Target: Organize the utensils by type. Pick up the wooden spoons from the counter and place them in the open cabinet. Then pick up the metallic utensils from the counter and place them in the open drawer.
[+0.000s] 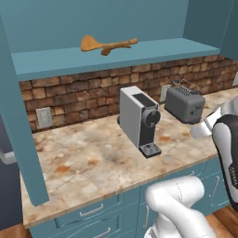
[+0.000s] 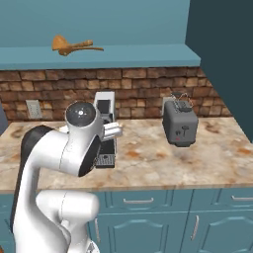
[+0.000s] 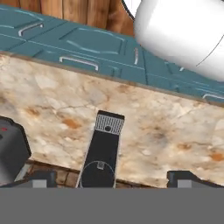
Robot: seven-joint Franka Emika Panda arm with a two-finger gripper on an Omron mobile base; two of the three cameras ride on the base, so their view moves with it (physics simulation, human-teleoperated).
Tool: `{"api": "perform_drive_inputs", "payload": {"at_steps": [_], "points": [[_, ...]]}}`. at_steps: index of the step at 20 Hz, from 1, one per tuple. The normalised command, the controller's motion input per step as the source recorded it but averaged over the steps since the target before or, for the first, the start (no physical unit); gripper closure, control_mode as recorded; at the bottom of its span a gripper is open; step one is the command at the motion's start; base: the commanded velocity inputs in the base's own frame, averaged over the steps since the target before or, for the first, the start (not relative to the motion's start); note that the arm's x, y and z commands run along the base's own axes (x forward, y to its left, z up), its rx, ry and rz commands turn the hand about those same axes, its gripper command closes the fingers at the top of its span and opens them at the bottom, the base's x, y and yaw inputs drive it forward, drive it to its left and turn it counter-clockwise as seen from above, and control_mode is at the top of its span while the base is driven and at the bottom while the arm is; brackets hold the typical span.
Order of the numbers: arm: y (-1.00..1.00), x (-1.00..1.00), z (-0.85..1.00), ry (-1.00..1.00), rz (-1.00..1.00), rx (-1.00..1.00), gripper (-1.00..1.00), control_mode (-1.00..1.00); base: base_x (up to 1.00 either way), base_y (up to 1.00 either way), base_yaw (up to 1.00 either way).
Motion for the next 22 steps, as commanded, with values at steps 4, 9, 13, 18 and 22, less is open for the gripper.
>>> {"api": "perform_drive_inputs", "payload": {"at_steps": [4,9,13,18,22], "points": [[0.2,-0.91,-0.74,0.11,0.0,-0.14,-1.0,-1.0,0.0,0.0,0.0],[0.54,-0.58,-0.36,0.0,0.0,-0.14,-1.0,-1.0,0.0,0.0,0.0],[0.55,-0.42,-0.28,0.0,0.0,-0.12,-1.0,-1.0,0.0,0.0,0.0],[0.34,-0.4,-0.36,0.0,0.01,-0.1,-1.0,-1.0,0.0,0.0,0.0],[0.0,-0.35,-0.31,0.0,0.0,-0.03,-1.0,-1.0,0.0,0.0,0.0]]}}
